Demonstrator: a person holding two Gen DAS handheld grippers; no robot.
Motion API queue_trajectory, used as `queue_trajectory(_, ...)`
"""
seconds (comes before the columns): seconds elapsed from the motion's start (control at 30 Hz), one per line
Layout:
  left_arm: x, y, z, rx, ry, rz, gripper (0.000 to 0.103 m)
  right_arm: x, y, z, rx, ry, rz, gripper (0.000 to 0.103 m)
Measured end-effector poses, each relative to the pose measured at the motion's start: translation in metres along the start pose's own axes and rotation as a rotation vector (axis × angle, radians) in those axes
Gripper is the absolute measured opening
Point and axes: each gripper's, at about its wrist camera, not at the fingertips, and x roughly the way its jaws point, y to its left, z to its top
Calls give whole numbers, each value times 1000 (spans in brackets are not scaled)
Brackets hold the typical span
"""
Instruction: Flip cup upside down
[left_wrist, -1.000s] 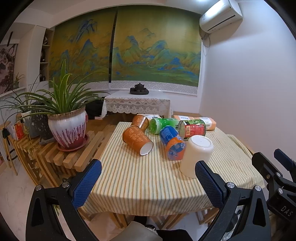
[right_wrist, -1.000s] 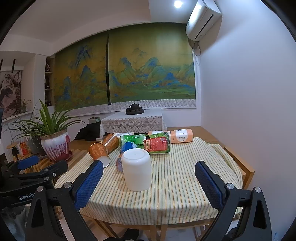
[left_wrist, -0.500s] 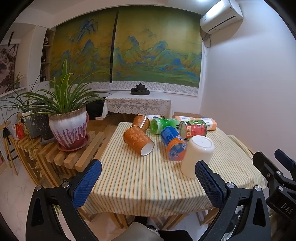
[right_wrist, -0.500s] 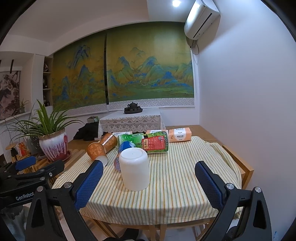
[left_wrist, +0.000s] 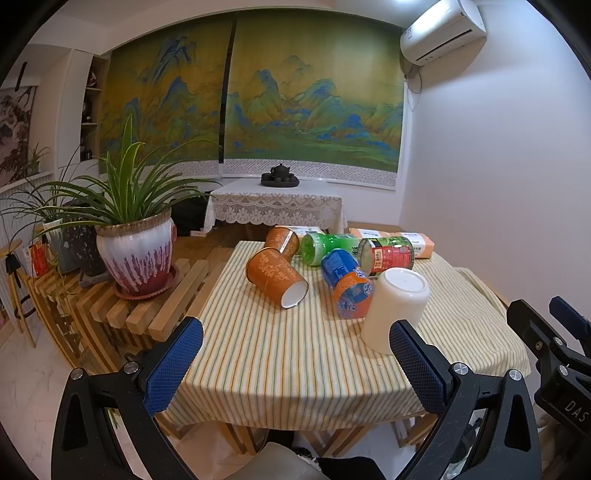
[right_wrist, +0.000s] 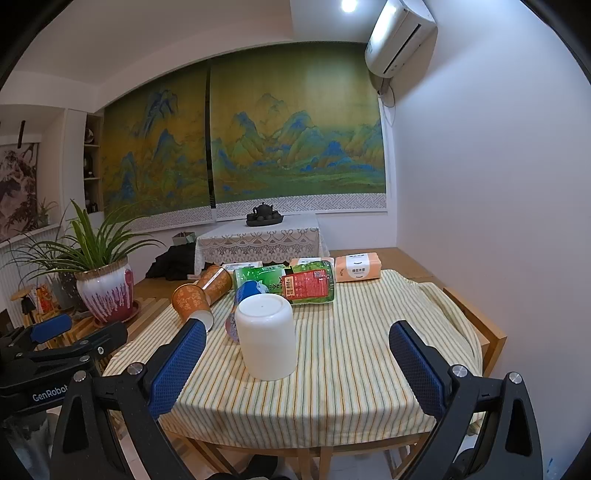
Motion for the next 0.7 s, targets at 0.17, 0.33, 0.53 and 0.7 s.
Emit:
queue_trajectory(0.17, 2, 0, -1, 3, 3, -2, 102, 0, -1, 0, 1, 2, 3, 98)
queue_trajectory(0.33, 4, 0, -2, 7, 9, -4, 102, 2, -2, -2, 9, 9, 1, 98)
queue_trajectory(0.53, 5, -1, -2, 6, 11, -5, 102, 6, -3, -3, 14, 20, 1, 98)
queue_trajectory(0.7, 10, -1, -3, 2, 16, -4, 102, 10, -4, -4, 19, 31, 5, 98)
